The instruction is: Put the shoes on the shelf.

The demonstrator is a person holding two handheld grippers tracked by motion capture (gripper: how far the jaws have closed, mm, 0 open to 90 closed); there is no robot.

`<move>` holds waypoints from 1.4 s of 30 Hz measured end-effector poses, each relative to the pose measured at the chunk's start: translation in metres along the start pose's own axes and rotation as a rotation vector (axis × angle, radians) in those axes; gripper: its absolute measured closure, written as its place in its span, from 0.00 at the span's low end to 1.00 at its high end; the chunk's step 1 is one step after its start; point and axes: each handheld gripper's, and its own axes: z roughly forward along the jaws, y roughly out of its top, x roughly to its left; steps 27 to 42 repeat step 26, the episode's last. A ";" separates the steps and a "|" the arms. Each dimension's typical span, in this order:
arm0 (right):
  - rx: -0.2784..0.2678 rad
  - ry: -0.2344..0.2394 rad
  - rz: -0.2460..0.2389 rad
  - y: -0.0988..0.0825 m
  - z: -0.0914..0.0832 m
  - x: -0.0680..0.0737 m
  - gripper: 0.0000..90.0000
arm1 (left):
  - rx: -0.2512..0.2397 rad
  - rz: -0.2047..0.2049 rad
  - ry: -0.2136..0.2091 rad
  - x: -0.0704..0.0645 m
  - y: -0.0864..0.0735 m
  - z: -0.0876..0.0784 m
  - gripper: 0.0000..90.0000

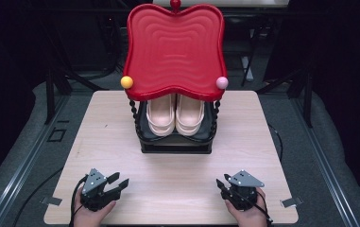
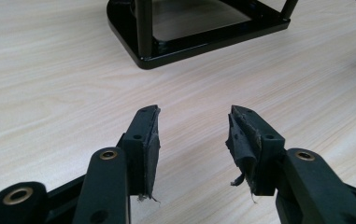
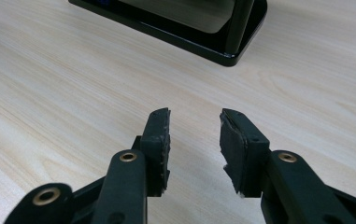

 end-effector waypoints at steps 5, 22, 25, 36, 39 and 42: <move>0.009 0.010 0.022 -0.006 0.007 -0.002 0.69 | 0.019 -0.020 -0.002 0.002 -0.003 0.004 0.59; 0.044 -0.006 0.044 -0.012 0.014 -0.012 0.66 | 0.045 -0.053 0.021 0.010 -0.008 0.012 0.55; 0.010 -0.032 0.036 -0.014 0.016 -0.016 0.63 | 0.055 -0.056 0.032 0.015 -0.009 0.013 0.54; 0.010 -0.032 0.036 -0.014 0.016 -0.016 0.63 | 0.055 -0.056 0.032 0.015 -0.009 0.013 0.54; 0.010 -0.032 0.036 -0.014 0.016 -0.016 0.63 | 0.055 -0.056 0.032 0.015 -0.009 0.013 0.54; 0.010 -0.032 0.036 -0.014 0.016 -0.016 0.63 | 0.055 -0.056 0.032 0.015 -0.009 0.013 0.54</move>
